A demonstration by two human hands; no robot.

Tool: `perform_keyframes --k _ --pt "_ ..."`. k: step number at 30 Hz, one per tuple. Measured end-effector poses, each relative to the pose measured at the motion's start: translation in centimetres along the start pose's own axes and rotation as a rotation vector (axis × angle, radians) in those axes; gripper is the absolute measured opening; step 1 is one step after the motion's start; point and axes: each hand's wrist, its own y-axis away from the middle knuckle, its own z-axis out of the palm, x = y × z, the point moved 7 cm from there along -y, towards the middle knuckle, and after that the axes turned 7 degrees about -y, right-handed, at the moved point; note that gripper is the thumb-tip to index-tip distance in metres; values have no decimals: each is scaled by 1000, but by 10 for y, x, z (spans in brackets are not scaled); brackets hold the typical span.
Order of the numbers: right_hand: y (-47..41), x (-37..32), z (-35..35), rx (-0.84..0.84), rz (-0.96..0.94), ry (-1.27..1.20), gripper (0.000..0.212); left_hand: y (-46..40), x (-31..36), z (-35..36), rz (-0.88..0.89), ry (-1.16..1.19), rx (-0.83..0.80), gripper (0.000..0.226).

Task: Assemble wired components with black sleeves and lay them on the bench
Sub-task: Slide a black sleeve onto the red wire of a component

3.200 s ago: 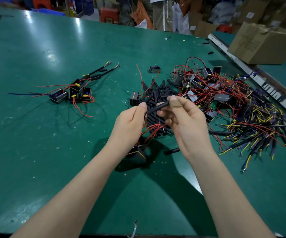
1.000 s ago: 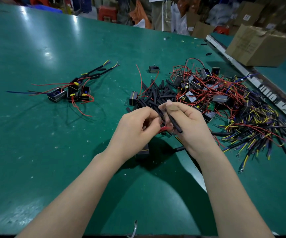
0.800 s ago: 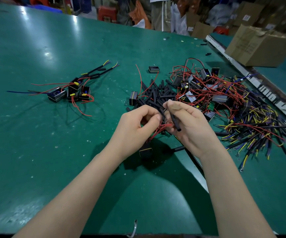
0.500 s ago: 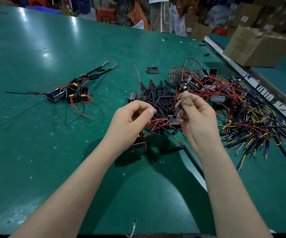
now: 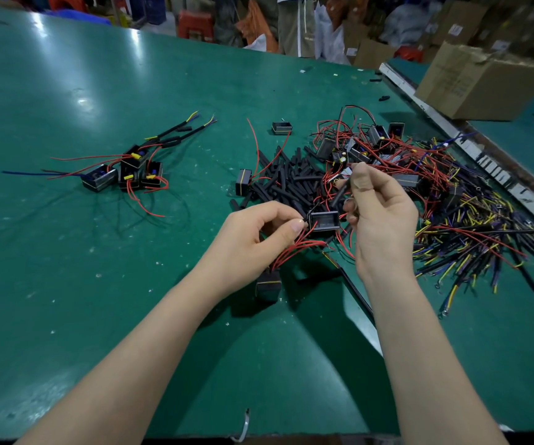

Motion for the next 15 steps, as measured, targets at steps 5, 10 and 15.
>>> perform_keyframes --k 5,10,15 --pt "4 -6 3 6 -97 52 2 0 0 1 2 -11 -5 16" --pt "4 -10 -1 52 -166 23 2 0 1 1 5 -28 -3 16" --pt "6 -9 5 -13 -178 56 2 -1 -1 1 3 -35 1 16"
